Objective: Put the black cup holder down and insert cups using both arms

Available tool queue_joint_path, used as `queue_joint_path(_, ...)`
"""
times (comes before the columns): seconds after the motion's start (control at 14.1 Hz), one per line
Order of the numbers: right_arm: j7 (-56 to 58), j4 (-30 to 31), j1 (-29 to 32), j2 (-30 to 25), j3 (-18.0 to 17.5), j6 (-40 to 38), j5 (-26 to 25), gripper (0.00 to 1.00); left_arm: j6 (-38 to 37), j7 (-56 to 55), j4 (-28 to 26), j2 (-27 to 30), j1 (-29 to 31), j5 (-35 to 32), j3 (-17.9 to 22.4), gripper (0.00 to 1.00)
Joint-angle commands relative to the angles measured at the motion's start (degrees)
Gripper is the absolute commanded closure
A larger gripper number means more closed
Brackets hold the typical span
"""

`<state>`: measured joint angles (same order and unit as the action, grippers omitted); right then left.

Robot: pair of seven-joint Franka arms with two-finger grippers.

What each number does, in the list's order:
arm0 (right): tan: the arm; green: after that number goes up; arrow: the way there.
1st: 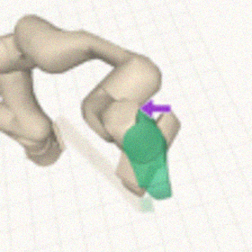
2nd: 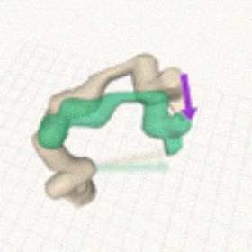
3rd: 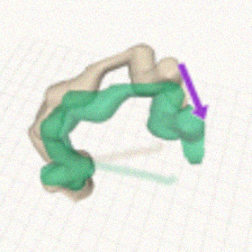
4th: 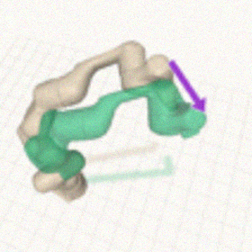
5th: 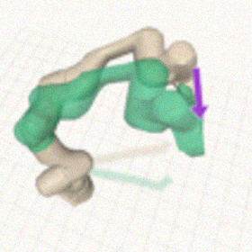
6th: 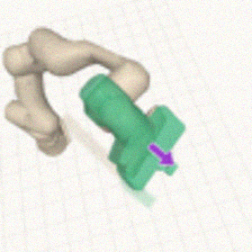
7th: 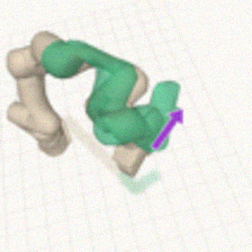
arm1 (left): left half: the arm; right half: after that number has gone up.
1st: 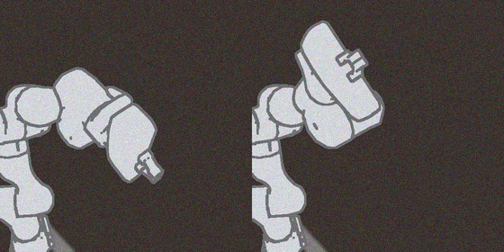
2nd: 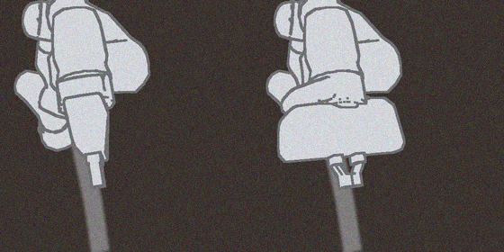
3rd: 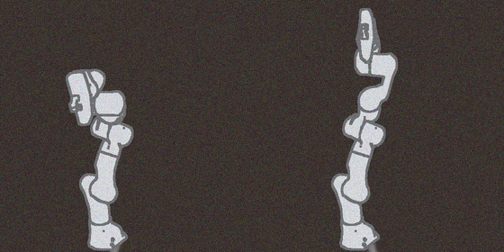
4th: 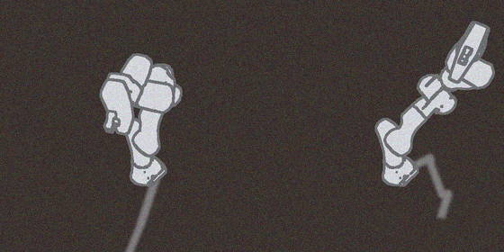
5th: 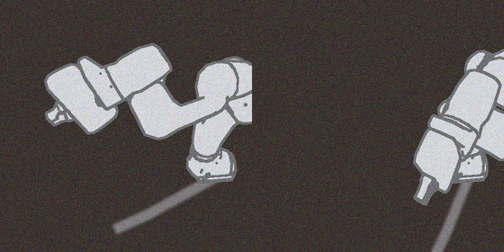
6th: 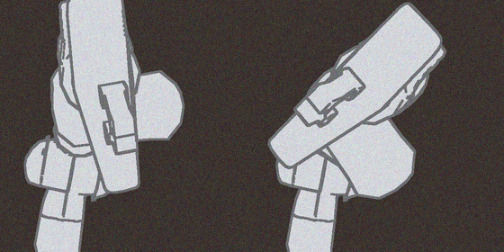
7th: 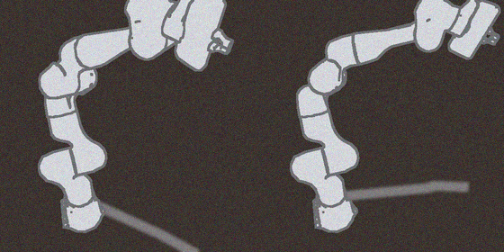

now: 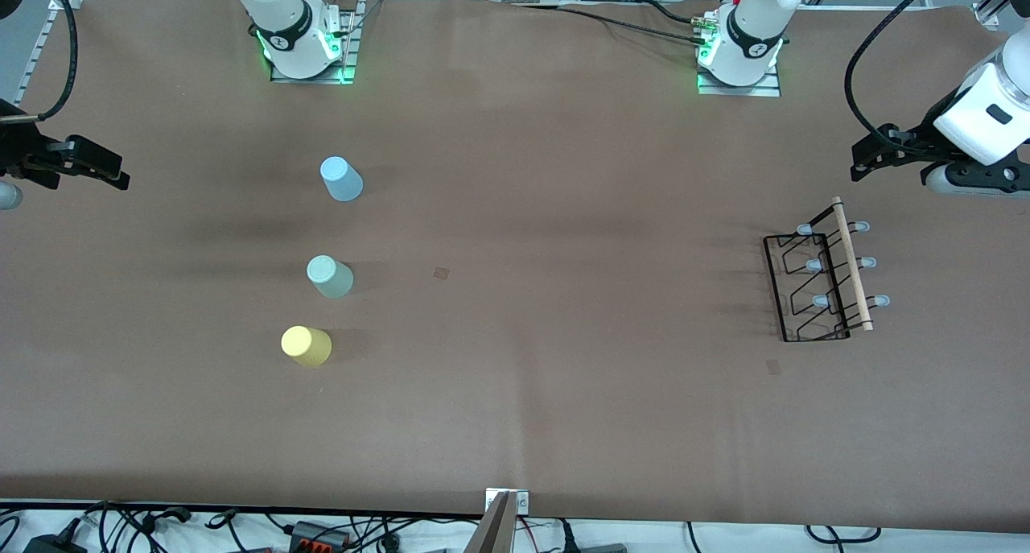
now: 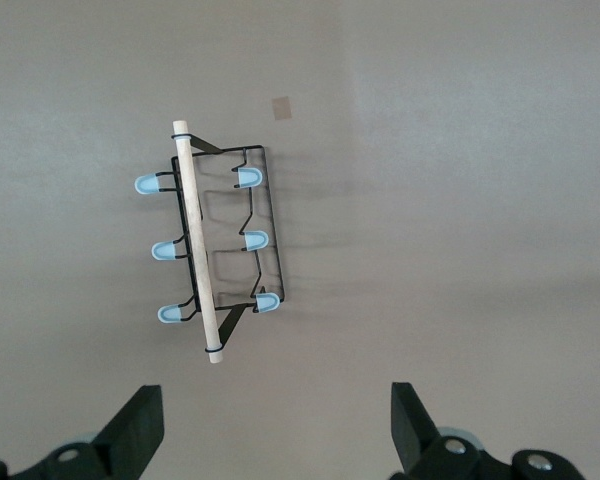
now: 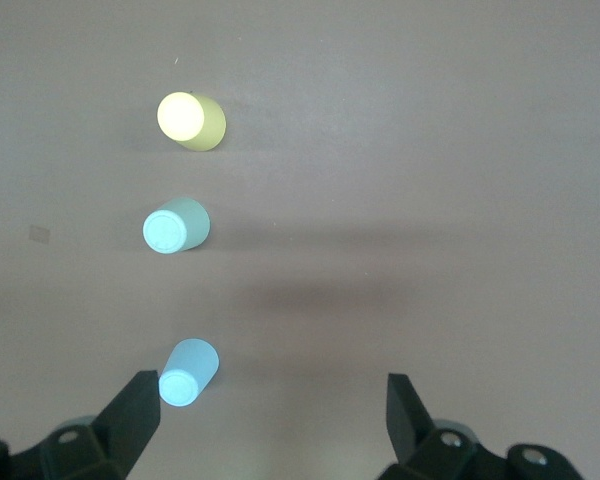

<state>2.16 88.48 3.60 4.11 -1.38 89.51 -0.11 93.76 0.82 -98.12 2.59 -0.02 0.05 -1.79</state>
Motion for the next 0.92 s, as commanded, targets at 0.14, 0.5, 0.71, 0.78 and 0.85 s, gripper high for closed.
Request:
queue_joint_path(0.14,1.09,-0.50,-0.17,2.92,-0.12,-1.79,0.11,0.00,-3.13,0.85,2.49,-1.89,-0.77,0.74,0.38,0.00)
queue_joint_path(0.5,2.85,-0.50,-0.52,4.24,-0.29,-2.06,0.11,0.00,-8.33,1.20,4.33,-4.96,-0.86,0.92,0.38,0.00)
queue_joint_path(0.71,2.41,-0.41,-0.61,4.24,-0.38,-5.39,0.20,0.00,-8.76,2.25,4.60,-6.46,-0.16,1.01,0.99,0.00)
queue_joint_path(0.78,2.41,-0.24,-0.61,4.33,-0.38,-5.57,0.20,0.00,-8.85,3.47,4.34,-6.55,0.11,0.83,1.00,0.00)
queue_joint_path(0.85,2.41,-0.06,-0.61,4.25,-0.38,-5.66,0.20,0.00,-8.77,3.22,3.90,-7.07,0.37,0.65,1.17,0.00)
